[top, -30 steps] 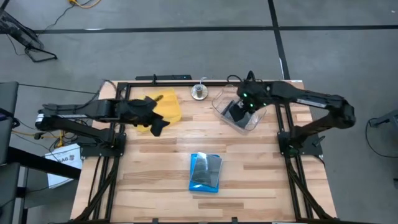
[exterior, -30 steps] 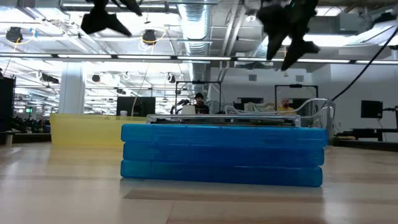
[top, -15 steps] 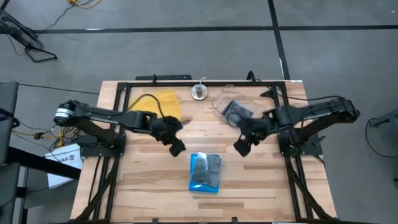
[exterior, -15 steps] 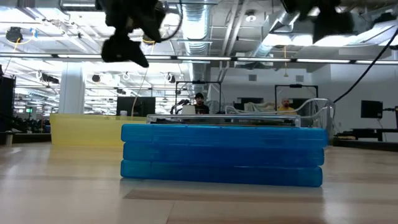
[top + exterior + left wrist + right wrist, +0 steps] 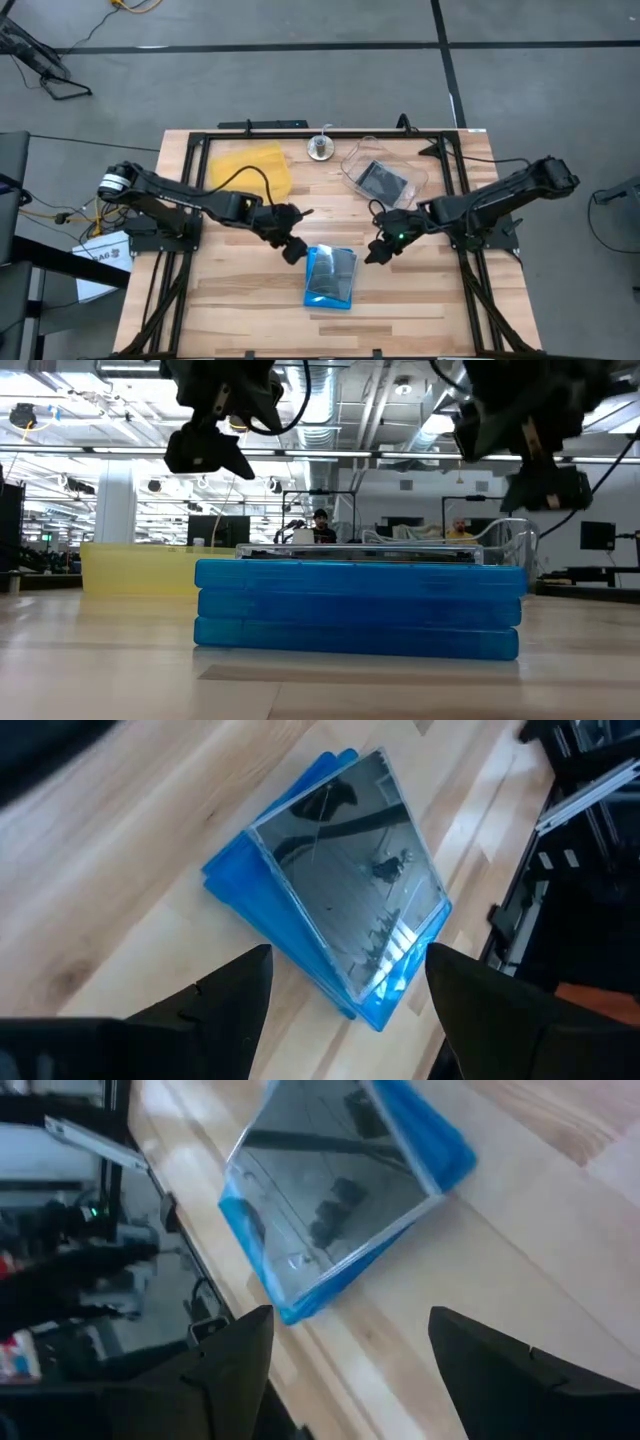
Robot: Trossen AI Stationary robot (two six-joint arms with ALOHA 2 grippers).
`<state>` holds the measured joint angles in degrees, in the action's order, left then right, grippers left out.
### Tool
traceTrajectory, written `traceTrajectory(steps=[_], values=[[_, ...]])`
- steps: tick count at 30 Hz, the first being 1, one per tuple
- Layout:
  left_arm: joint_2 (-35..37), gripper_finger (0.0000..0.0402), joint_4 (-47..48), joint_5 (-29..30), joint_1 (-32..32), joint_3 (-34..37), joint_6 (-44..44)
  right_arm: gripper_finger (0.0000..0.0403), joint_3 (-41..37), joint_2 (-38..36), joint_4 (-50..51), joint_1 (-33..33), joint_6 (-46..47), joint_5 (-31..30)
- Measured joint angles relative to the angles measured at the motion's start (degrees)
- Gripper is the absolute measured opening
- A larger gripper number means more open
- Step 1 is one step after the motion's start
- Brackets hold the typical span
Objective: Pick & place jewel cases by type
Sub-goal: Put the black CD case into the transparent bin
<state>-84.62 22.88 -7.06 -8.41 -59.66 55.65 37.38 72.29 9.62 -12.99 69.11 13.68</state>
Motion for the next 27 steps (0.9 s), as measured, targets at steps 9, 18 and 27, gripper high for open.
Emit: traceTrajectory(steps=[9, 18, 27], values=[[-4.0, 0.0255, -4.0, 2.6, -3.1, -0.1, 5.0, 0.026, -9.2, 0.1, -11.3, 0.8, 4.4, -3.7], [-8.2, 0.0255, -9.7, 1.9, -3.6, 0.0, 8.3, 0.026, -12.0, 0.1, -14.4, 2.9, 4.0, -6.4], [-8.1, 0.0255, -9.7, 1.9, -3.6, 0.0, 8.9, 0.026, -17.3, 0.2, -23.4, 1.8, 9.1, -9.1]])
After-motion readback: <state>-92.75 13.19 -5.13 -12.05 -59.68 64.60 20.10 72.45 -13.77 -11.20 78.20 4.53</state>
